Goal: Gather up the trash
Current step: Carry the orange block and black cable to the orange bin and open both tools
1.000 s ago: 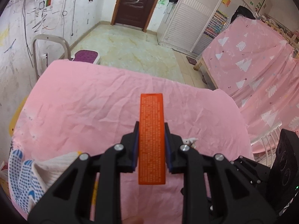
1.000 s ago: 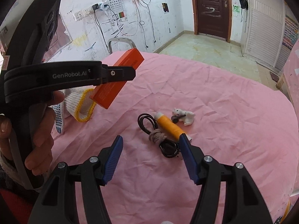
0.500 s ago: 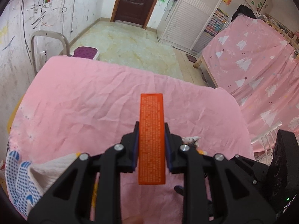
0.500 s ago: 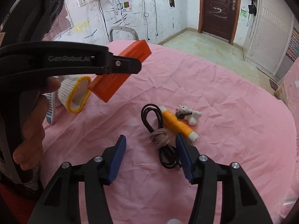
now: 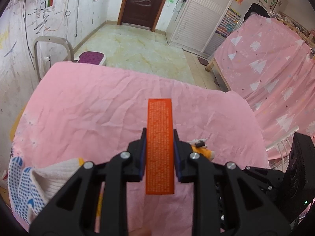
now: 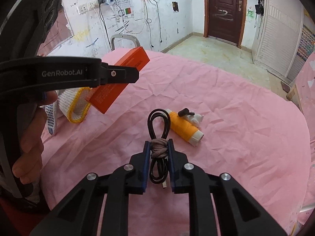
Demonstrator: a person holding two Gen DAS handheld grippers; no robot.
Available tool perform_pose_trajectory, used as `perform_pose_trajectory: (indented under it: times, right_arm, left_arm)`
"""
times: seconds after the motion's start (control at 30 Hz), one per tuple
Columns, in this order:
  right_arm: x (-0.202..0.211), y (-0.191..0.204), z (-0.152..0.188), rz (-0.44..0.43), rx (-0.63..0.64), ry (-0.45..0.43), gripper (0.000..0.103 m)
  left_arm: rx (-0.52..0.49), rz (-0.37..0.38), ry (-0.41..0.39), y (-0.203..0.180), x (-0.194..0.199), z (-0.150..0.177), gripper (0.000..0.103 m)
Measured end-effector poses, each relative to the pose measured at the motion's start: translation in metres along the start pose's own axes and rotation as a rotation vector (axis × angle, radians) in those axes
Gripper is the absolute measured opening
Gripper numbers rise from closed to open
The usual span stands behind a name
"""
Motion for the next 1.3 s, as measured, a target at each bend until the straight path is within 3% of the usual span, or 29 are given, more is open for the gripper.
perform_pose_trajectory:
  times: [0.37,0.73,1.1,1.3]
  right_arm:
    - [0.056,-0.042,0.031,0.058,-0.102,-0.094,0.007]
    - [0.109,-0.097,0.080,0.147,-0.230,-0.166,0.007]
    - [0.167,-0.154,0.152,0.255,-0.373,-0.229,0.007]
    - [0.196,-0.187,0.206,0.309,-0.459,-0.245,0.007]
  left_arm:
    - [-0.072,-0.006,-0.007,-0.038,0.006,0.013,0.022]
    - [-0.195,0.005,0.015,-0.104,-0.002,0.040,0.022]
    - [-0.358,0.027,0.052,-0.184,-0.015,0.084,0.022]
    - [-0.433,0.080,0.126,-0.229,-0.026,0.116,0.022]
Point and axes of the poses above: each gripper's, at about its wrist camera, not at the fingertips, and x roughly against the way its jaws point, y to its left, z to its underside, the point moved 8 cm from there along -x, roughly the way its jaws point, and after that the axes turned 15 degrees about x, right-handed, at the moved point
